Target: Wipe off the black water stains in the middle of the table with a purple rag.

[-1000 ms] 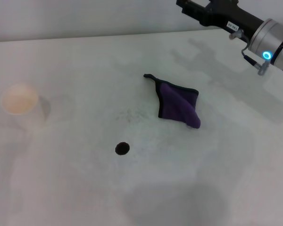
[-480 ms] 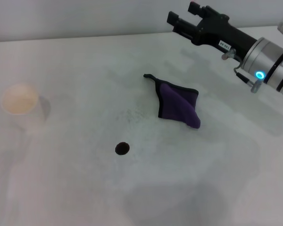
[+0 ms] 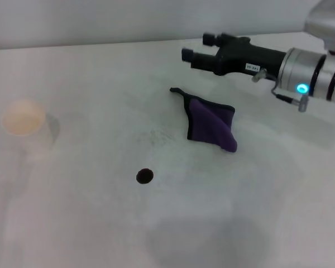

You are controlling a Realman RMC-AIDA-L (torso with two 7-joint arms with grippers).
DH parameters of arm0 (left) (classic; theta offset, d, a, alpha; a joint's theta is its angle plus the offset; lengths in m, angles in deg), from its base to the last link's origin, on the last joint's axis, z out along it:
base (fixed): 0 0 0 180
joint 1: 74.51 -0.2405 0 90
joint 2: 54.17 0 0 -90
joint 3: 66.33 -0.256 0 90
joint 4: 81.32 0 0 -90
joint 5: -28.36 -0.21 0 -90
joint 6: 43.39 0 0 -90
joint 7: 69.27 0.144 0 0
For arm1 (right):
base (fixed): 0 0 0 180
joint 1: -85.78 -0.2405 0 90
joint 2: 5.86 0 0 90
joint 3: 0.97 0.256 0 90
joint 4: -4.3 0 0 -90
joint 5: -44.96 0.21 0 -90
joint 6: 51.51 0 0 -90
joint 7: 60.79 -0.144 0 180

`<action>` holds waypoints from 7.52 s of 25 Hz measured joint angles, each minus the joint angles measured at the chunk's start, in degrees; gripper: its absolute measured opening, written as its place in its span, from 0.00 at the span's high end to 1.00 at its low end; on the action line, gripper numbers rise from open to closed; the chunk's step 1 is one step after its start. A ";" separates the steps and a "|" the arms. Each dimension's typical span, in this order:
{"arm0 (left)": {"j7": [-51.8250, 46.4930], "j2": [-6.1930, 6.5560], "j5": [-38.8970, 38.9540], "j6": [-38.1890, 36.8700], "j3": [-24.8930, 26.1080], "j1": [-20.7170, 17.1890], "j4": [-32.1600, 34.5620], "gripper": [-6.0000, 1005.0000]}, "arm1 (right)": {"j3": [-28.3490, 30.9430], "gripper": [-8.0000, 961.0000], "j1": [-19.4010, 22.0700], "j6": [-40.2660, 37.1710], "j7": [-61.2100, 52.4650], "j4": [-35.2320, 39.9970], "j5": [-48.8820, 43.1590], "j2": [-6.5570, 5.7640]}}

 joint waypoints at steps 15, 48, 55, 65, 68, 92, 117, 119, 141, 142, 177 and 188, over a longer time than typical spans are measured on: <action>1.82 0.09 -0.04 -1.05 -0.01 1.59 0.01 0.14 | 8.09 0.15 0.67 7.06 -61.29 -38.75 -71.25 0.23; 8.45 0.09 0.16 -6.46 0.35 5.76 0.18 0.14 | -2.96 0.19 -4.90 4.03 -81.72 -33.65 -94.69 4.96; 8.27 0.09 0.17 -6.46 0.35 6.17 0.18 0.14 | -3.08 0.20 -4.94 3.41 -81.39 -32.71 -94.62 5.09; 8.20 0.09 0.41 -6.45 0.34 6.78 0.18 0.14 | -3.70 0.29 -6.00 3.12 -81.37 -30.10 -94.64 5.03; 8.18 0.10 0.42 -6.46 0.34 7.01 0.18 0.14 | -3.86 0.38 -7.51 3.18 -81.48 -27.73 -94.65 5.08; 8.16 0.18 0.42 -6.74 0.35 6.94 2.23 0.14 | -4.90 0.89 -8.06 4.95 -72.55 -29.48 -79.31 5.02; 8.02 0.18 0.52 -9.34 0.35 8.76 3.96 0.14 | -24.14 0.87 -7.86 -9.94 -62.74 -23.05 -58.07 5.44; 8.01 0.18 0.52 -9.54 0.34 8.90 3.96 0.14 | -24.15 0.86 -7.86 -8.88 -62.56 -23.00 -57.24 5.41; 8.24 0.27 0.53 -11.46 0.35 9.72 4.52 0.14 | -15.31 0.84 -7.59 -9.59 -61.14 -18.67 -60.86 4.71; 8.25 0.28 0.54 -11.46 0.35 9.77 4.55 0.14 | -15.22 0.84 -7.41 -9.47 -61.05 -18.80 -60.78 4.75; 7.98 0.20 0.59 -11.70 0.44 9.15 5.99 0.14 | 4.60 0.80 -1.56 0.06 -53.56 -23.64 -72.58 4.26; 7.82 0.26 0.59 -11.61 0.43 9.28 6.01 0.14 | 3.08 0.74 6.93 -4.39 -48.35 -36.86 -68.56 4.75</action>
